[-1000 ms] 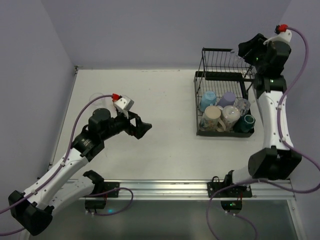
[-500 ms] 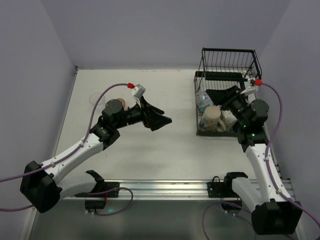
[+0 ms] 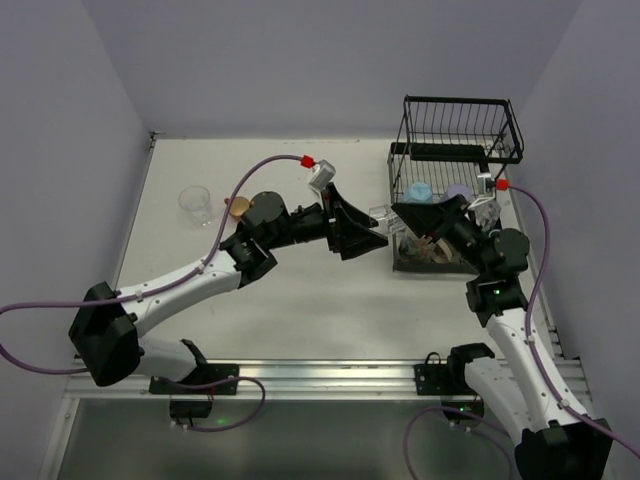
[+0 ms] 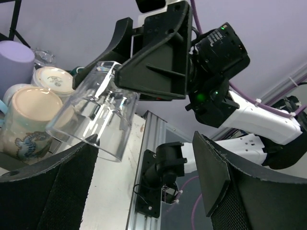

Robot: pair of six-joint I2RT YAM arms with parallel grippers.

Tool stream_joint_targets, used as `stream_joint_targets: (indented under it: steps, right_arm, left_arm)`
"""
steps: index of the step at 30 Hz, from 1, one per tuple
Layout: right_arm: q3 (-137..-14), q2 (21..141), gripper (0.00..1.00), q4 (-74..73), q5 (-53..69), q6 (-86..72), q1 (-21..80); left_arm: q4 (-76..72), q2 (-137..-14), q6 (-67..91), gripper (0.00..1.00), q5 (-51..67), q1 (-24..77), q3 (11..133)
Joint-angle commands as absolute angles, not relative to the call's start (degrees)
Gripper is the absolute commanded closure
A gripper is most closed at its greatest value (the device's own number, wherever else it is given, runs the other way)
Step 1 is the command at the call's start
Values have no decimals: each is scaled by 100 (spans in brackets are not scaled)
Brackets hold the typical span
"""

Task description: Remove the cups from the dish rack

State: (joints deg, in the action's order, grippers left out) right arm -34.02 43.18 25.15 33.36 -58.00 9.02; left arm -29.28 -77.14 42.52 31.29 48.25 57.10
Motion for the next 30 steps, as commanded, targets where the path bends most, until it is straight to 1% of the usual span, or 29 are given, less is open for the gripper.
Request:
stream_joint_targets:
  steps: [1,3,5,6,7,8,9,10,11,14,15,16,17,18,19,20,22,23,24,26,27,28,29,30]
  right_arm:
    - [-3340,4368,98,3058,3559,-6038,984]
    - [-3322,4438,97,3172,3568,-6091,1028]
    - [-3287,4535,97,3278,3568,-6161,1072]
    - [-3261,4570,97,3313,3560,-6170,1151]
    - [-3235,4605,97,3331,3542,-6187,1204]
    - [-3217,4640,97,3375,3507,-6187,1256]
    - [-3182,4719,96,3401,3489,-6187,1344]
    - [-3147,4746,95,3436,3489,-6196,1380]
    - [-3120,4763,92,3489,3472,-6214,1406]
    - [-3015,4772,43,3420,3393,-6127,1424]
    - [-3032,4746,15,3297,3288,-6074,1424]
    - [-3076,4729,2,3148,3226,-5978,1424]
    - [-3102,4702,1,2825,3165,-5776,1424]
    - [-3155,4676,1,2665,3042,-5696,1424]
    - [-3173,4589,1,2524,2954,-5530,1415]
    - [-3182,4544,1,2244,2840,-5433,1415]
    - [-3217,4439,1,1918,2628,-5170,1415]
    - [-3225,4421,1,1829,2602,-5098,1424]
    - [-3226,4403,1,1750,2567,-5045,1415]
    - [-3217,4360,1,1592,2514,-4888,1424]
    - [-3225,4351,1,1539,2522,-4835,1424]
    - [-3260,4342,1,1486,2531,-4703,1424]
    - [-3296,4350,1,1320,2540,-4659,1424]
    - [-3357,4351,1,1257,2549,-4606,1424]
  left_arm:
    - [-3445,-7918,4289,18,2997,4869,6082]
    - [-3498,-8050,4298,21,3032,4895,6161]
    - [-3656,-8094,4298,30,2962,4896,6153]
    - [-3804,-8112,4280,36,2927,4904,6144]
    - [-3867,-8121,4263,51,2883,4896,6135]
    - [-3902,-8121,4237,60,2744,4896,6117]
    - [-3963,-8130,4202,74,2690,4896,6108]
    - [-3955,-8112,4158,99,2559,4904,6091]
    - [-3903,-8086,4035,100,2462,4896,6082]
    - [-3395,-7884,3597,100,1971,4887,6073]
    - [-2836,-7771,3429,100,1786,4895,6117]
    - [-2569,-7709,3280,100,1384,4896,6169]
    - [-2332,-7638,2922,100,1145,4887,6187]
    - [-1685,-7542,2709,100,890,4887,6240]
    - [-1322,-7489,2333,100,183,4887,6327]
    - [-1049,-7427,2207,100,-163,4808,6354]
    - [-275,-7357,2083,100,-534,4537,6459]
    - [-46,-7400,2074,100,-510,4109,6512]
    - [530,-7479,2066,100,-440,3878,6591]
    - [1148,-7759,1890,100,-640,3422,7047]
    - [1804,-8170,1777,100,-798,3332,7275]
    - [2159,-8417,1558,100,-1113,3279,7773]
    - [2458,-8933,1495,100,-1282,3183,8005]
    - [2870,-9156,1416,100,-1388,3147,8216]
